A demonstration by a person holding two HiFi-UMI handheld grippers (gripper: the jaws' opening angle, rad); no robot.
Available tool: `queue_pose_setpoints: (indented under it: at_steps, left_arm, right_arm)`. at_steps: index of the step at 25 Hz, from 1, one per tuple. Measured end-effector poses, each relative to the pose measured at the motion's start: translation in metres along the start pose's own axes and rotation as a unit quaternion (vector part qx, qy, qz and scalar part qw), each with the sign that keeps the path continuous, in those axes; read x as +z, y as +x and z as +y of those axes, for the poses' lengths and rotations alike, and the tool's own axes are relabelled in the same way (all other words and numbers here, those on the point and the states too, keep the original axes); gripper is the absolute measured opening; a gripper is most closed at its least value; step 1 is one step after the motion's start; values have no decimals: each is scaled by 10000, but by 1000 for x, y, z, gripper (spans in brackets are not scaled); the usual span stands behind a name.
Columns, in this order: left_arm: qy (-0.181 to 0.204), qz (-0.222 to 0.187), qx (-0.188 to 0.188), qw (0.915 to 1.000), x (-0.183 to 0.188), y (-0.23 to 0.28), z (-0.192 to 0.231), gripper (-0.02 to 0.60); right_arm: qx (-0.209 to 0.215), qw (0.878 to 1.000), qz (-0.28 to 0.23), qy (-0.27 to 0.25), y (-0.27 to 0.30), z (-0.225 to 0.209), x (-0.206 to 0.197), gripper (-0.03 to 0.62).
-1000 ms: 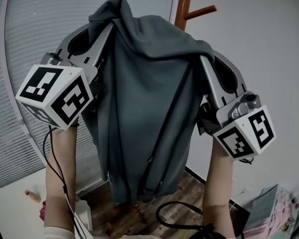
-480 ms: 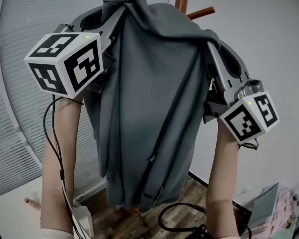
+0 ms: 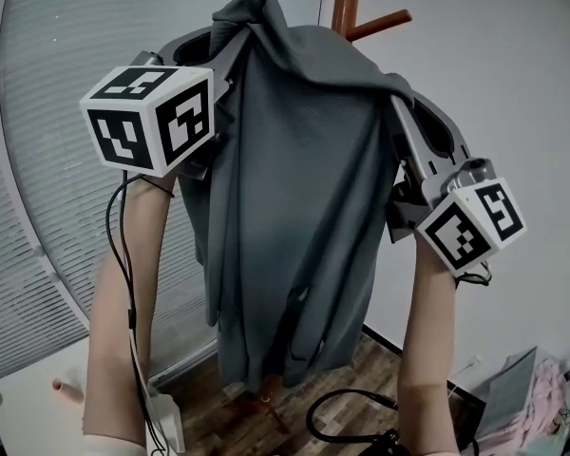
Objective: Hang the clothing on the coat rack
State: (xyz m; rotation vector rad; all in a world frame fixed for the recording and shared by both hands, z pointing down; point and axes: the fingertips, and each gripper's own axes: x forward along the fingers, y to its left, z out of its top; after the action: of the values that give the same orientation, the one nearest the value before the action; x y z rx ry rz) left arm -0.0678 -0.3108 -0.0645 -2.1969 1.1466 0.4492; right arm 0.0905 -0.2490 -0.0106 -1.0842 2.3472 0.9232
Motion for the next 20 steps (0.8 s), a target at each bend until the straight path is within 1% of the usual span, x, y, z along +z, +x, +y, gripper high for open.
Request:
queue_pose_setpoints:
  at_steps: [4,8,14,20]
  left_arm:
    - [-78,221,-11,9997,-13,2,1,40]
    - [-5,421,-24,9991,-21,2,0,40]
    - [-91,627,-59,9980,-35,0,0,40]
    - [-144,935,-66,9955,-56,-2,2,40]
  right_arm:
    - [18,9999,153,12,0,1,-8,25]
    - [28,9996,263,89,-1,1,-15,25]
    - [52,9989,406,227,-5,3,-26,25]
    - [76,9976,600,330,-6,7,-41,25]
